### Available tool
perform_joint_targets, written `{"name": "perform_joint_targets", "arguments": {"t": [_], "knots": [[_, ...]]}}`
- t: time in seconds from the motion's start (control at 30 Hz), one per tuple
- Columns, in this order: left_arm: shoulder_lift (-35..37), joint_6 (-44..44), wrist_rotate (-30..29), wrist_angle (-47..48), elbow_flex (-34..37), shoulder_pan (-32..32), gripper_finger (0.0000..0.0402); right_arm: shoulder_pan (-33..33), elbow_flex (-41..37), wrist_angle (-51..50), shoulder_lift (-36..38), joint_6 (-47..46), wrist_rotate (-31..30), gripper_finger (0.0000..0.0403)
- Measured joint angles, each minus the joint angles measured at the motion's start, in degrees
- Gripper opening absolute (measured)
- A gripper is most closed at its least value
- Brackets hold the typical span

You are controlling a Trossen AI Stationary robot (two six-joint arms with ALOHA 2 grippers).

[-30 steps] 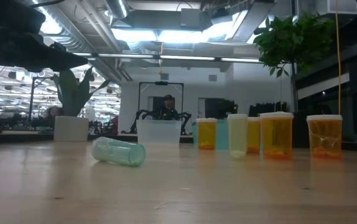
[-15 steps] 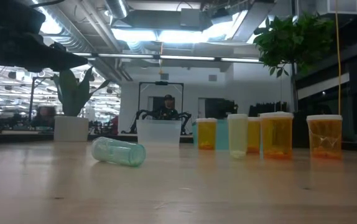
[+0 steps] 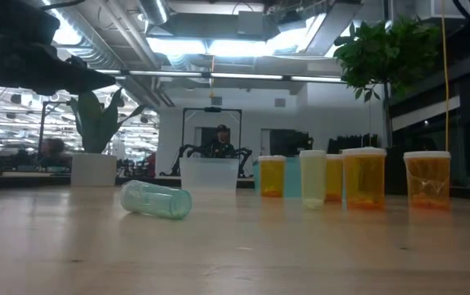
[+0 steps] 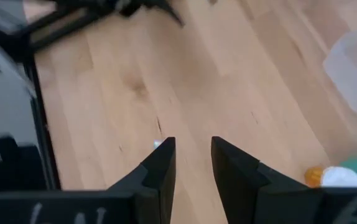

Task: Pick and place medicine bottles into bin by pill shape (circle, oval)
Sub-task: Put the blue tablet bottle into the blue bin

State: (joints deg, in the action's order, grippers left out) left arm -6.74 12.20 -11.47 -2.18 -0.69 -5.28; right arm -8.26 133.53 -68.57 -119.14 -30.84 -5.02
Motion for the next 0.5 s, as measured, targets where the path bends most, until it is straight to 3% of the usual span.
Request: {"name": "perform_joint_targets", "arguments": {"t": [0.27,0.5], "knots": [[0.0,0.0,0.0,0.0,0.0,0.0,0.0195,-3.0,0.0,0.9,-5.2,7.3,0.2,0.0115],[0.0,0.0,0.0,0.0,0.0,0.0,0.0195,-3.6,-0.1,1.0,-9.5,5.8,0.2,0.0198]]}}
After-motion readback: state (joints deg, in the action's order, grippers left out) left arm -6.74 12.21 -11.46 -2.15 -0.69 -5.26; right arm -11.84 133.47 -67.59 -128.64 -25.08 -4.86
